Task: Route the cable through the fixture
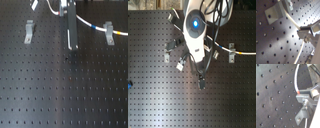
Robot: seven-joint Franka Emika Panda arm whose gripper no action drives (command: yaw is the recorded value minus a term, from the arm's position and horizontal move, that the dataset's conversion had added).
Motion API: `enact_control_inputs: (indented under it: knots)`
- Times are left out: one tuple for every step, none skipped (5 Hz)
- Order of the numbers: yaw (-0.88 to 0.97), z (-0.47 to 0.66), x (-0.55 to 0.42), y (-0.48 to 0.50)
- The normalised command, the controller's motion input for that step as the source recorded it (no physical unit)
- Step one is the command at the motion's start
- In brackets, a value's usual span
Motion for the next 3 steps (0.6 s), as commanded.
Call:
enact_control_inputs:
  knots:
    - [-0.11, 0.23, -0.039, 0.243]
    - [-0.13, 0.24, -0.028, 0.157]
    - [-0.02, 0.00, 0.000, 0.000]
